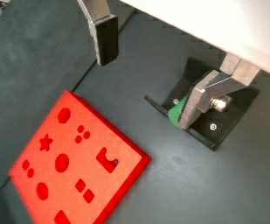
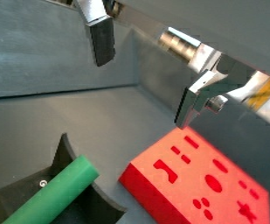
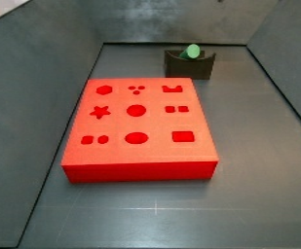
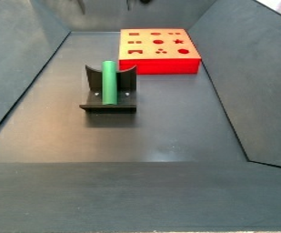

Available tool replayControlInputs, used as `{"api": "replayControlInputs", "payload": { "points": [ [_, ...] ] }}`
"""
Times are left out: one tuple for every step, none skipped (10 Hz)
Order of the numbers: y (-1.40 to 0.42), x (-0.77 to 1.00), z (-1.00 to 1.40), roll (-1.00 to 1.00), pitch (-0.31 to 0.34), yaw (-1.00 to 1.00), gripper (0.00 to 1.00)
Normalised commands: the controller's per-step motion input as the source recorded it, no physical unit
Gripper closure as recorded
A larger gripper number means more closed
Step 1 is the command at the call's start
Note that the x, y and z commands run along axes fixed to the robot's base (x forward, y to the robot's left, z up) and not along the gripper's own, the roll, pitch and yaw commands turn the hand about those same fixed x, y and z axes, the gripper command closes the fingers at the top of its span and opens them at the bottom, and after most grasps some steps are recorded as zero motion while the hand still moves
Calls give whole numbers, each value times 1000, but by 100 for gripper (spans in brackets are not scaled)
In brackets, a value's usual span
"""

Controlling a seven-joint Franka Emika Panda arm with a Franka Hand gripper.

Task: Pick up the round object. Move up. Place the round object on the fixture. Regrasp the round object. Move to above the board. Insert the round object.
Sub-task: Regrasp the round object.

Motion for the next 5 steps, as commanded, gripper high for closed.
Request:
{"api": "replayControlInputs", "payload": {
  "points": [
    [-328,-32,46,1000,27,14,0],
    [-125,-32,54,1000,26,14,0],
    [-23,-38,42,1000,23,15,0],
    [-34,-38,21,1000,20,15,0],
    [-39,-36,9,1000,12,16,0]
  ]
}}
